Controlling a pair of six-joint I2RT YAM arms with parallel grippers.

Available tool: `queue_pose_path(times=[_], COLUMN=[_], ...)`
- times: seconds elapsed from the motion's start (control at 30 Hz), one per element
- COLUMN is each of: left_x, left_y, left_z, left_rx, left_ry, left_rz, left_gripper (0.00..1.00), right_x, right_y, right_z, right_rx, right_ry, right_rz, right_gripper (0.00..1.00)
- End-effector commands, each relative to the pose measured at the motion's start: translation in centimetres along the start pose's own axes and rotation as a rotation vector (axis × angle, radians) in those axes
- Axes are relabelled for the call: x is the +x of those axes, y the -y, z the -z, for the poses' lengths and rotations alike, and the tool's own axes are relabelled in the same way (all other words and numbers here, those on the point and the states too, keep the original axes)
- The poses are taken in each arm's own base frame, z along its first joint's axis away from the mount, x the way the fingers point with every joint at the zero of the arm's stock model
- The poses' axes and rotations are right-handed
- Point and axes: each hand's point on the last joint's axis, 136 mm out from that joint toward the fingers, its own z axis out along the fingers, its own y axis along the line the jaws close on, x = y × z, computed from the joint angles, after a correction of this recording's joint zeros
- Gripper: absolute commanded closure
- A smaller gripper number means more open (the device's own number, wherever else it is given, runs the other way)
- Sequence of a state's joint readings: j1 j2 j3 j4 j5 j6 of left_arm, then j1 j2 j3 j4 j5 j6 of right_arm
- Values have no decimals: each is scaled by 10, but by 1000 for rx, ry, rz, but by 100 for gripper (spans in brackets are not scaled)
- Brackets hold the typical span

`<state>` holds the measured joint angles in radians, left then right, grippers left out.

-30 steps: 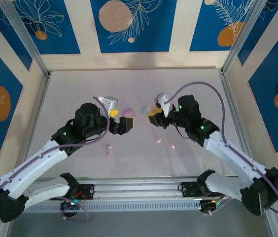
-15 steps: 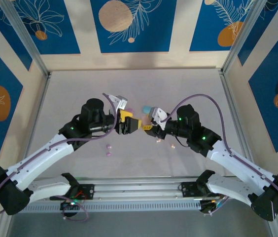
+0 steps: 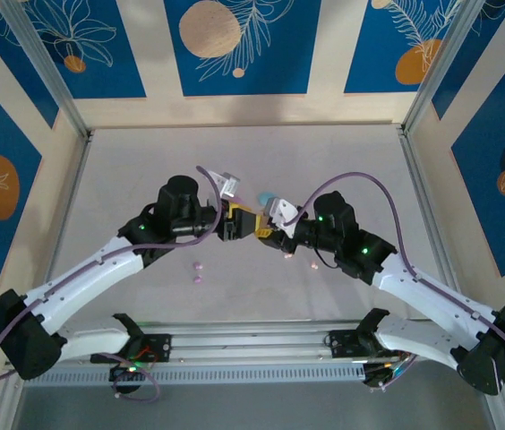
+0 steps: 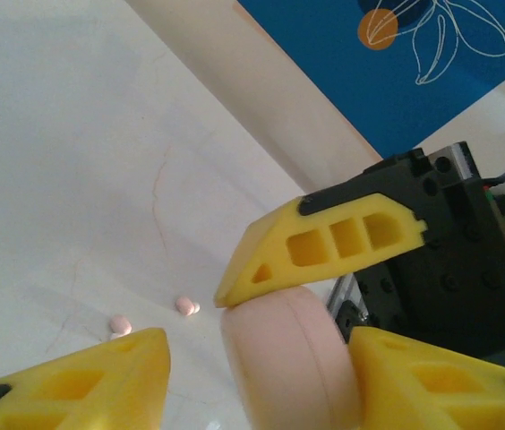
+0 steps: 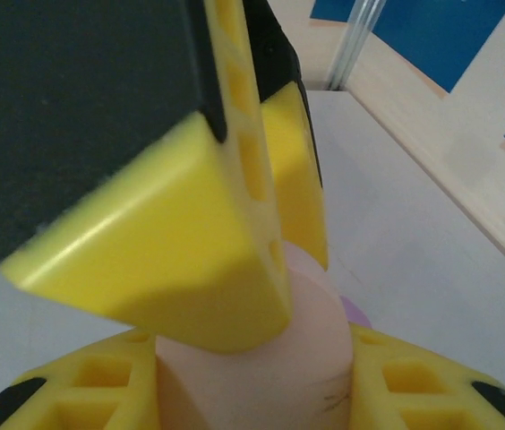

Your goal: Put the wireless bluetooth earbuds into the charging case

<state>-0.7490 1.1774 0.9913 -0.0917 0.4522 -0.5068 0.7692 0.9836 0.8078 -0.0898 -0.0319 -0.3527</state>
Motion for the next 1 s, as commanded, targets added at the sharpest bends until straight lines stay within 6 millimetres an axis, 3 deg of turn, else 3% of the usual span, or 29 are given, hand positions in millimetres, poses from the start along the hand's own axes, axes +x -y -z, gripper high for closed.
queue_pose_path(times=[0.0, 0.17, 0.57, 0.73, 0.97], left_x=[-9, -5, -1, -1, -15], left_y=[11, 10, 7, 7, 15], left_z=[-4, -10, -12, -10, -1], left_rx=[29, 28, 17, 10, 42], left_ry=[3, -19, -33, -27, 46], left_rz=[9, 22, 28, 25, 48], left_gripper=[51, 63, 63, 81, 89], right_x=[-18, -20, -27, -26, -29], right_y=[11, 12, 22, 21, 17], right_z=[-1, -5, -5, -6, 4], right_rx=[59, 93, 168, 166, 164], right_ry=[26, 15, 31, 30, 103], right_rz=[60, 108, 158, 160, 149], right_gripper=[71, 71, 70, 68, 59])
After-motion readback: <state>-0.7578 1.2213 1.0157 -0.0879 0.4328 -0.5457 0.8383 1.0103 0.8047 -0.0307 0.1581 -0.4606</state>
